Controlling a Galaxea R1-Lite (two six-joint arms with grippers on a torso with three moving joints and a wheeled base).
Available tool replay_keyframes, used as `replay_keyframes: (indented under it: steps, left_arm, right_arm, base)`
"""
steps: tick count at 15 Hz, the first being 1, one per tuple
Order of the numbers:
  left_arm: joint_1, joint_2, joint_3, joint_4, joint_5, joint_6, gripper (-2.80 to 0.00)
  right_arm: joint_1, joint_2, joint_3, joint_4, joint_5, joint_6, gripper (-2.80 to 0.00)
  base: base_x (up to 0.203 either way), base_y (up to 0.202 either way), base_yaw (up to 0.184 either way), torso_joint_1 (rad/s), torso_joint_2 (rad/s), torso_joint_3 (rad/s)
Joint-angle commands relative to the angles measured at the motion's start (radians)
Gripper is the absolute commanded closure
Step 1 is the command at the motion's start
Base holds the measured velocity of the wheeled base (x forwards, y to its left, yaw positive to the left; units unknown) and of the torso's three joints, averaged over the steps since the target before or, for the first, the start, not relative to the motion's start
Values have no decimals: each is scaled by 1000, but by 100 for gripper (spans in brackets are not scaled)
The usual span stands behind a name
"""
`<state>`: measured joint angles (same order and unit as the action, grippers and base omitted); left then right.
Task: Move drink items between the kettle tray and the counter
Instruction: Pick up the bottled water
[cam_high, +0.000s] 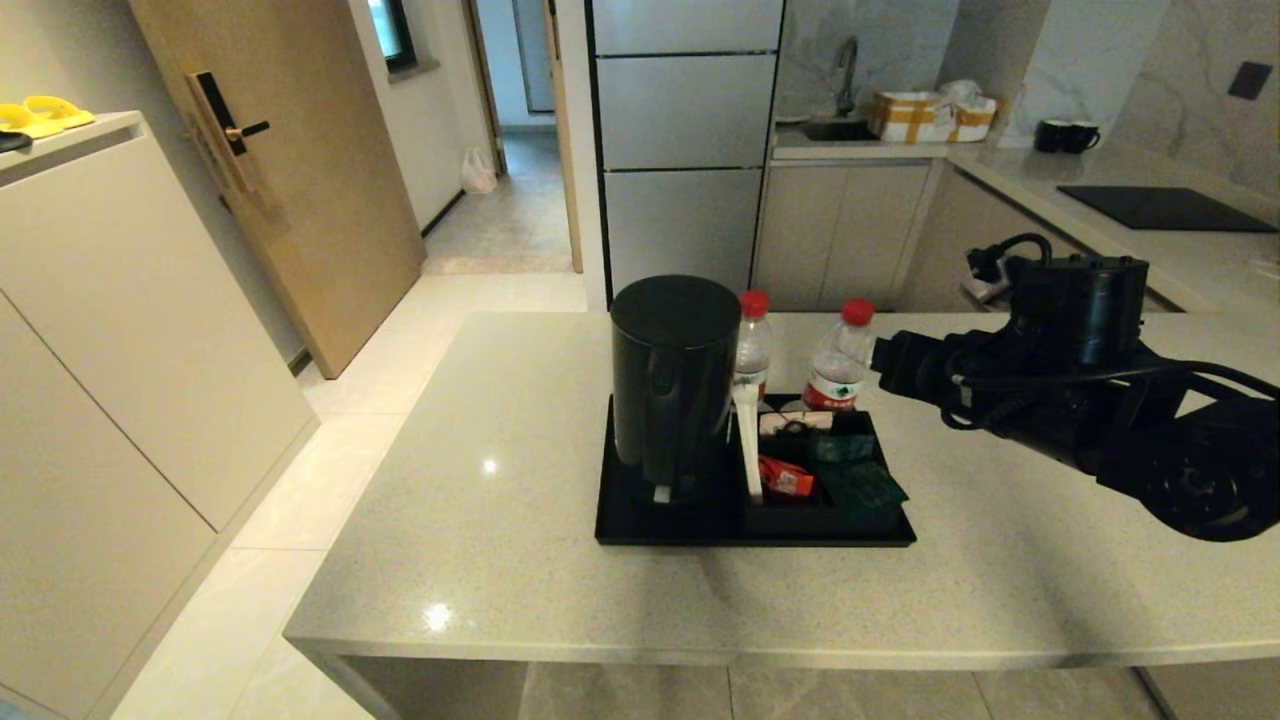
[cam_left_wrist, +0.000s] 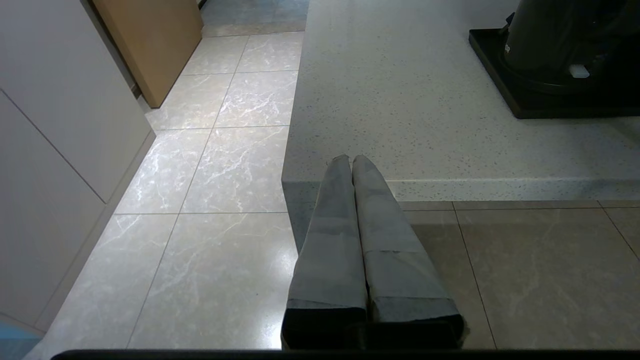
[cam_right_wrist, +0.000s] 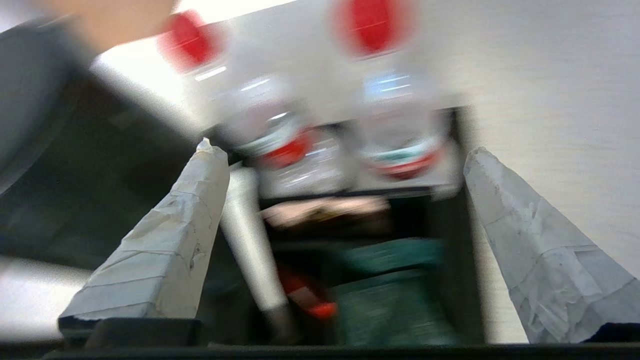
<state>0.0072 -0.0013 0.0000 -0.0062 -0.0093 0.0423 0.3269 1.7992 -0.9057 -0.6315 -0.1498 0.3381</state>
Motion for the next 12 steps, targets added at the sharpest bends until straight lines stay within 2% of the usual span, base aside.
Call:
replay_keyframes:
  steps: [1, 3, 4, 7, 12]
  left_arm:
    - [0, 1, 0, -1, 0, 1, 0]
    - [0, 1, 0, 0, 0, 1, 0]
    - [0, 1, 0, 0, 0, 1, 0]
    - [0, 1, 0, 0, 0, 1, 0]
    - [0, 1, 0, -1, 0, 1, 0]
  right_arm:
    - [-29, 33, 1, -5, -19, 0, -280]
    - [-32, 130, -8, -57, -78, -7, -280]
    - [-31, 172, -10, -124, -104, -22, -280]
    - [-26, 277, -31, -251, -128, -98, -280]
    - [0, 369, -165, -243, -120, -159, -280]
  base:
    - [0, 0, 0, 0, 0, 0]
    - [0, 0, 0, 0, 0, 0]
    - [0, 0, 0, 0, 0, 0]
    - [0, 0, 0, 0, 0, 0]
    - [0, 0, 0, 0, 0, 0]
